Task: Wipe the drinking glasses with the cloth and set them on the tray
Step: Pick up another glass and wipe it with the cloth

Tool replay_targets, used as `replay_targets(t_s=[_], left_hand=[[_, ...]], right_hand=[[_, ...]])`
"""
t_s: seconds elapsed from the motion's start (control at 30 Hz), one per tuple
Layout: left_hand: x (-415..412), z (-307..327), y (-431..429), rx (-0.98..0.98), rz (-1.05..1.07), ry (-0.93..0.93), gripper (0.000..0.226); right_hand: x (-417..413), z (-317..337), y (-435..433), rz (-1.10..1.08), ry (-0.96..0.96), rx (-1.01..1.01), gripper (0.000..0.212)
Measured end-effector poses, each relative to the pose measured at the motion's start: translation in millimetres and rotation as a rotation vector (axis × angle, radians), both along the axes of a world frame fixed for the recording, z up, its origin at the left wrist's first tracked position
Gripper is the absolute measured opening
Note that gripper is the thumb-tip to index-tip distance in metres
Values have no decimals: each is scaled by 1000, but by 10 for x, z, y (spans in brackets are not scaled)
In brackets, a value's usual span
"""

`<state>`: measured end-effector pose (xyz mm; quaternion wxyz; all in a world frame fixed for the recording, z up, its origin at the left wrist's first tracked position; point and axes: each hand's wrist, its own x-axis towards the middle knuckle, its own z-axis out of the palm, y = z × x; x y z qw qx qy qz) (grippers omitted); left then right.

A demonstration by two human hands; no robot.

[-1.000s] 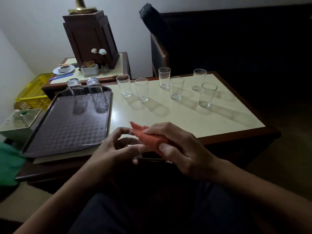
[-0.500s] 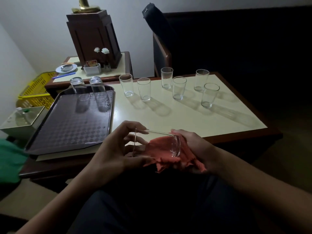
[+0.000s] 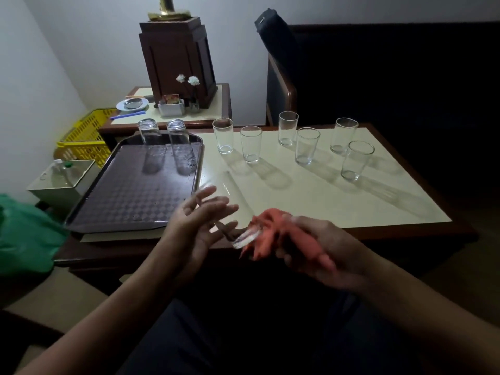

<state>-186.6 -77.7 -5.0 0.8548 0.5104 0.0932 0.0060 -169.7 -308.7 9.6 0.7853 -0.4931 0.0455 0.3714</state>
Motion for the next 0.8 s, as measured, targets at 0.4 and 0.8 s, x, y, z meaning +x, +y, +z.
replay_targets(t_s=[0.4, 0.8], left_hand=[[-136, -22, -109, 105, -706, 132, 70], [12, 68, 169, 218, -413, 73, 55]], right_hand=[[100, -76, -92, -161, -389, -193, 28], [56, -226, -77, -29, -633, -306, 31]])
